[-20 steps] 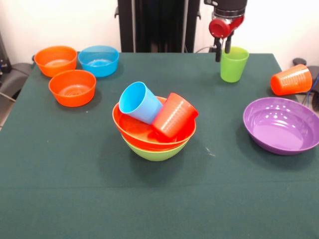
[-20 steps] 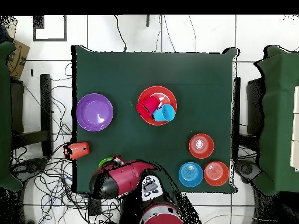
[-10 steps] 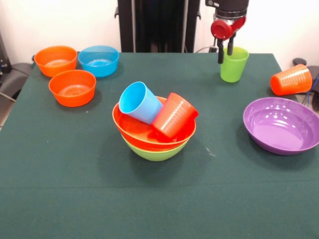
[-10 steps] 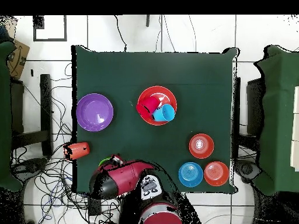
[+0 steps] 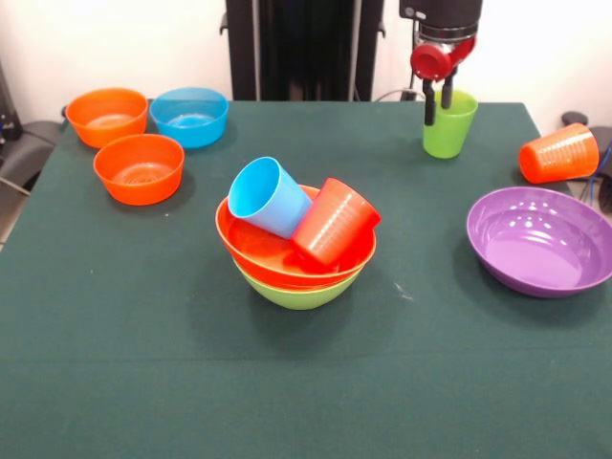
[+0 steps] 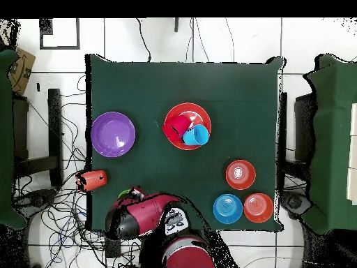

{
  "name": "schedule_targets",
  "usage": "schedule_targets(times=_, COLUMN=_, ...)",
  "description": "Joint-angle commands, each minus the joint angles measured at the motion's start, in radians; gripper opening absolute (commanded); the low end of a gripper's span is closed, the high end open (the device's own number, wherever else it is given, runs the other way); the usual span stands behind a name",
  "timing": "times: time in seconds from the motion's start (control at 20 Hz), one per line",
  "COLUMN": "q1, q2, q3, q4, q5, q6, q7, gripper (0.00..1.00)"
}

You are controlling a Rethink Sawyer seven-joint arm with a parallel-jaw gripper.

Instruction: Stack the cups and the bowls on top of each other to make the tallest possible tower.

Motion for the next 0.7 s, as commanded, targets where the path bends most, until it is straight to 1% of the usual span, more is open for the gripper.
schedule_targets(times=0.05, q1=0.015, q2=0.071, q3=0.046, q4=-0.059, q5=0.040, q6=-0.045, q7=0.222, gripper=1.00)
schedule_targets(times=0.7, q1=0.013, q2=0.091, q3=0.044, q4=-0.075, q5=0.034, q6=-0.064, q7=0.217, gripper=1.00)
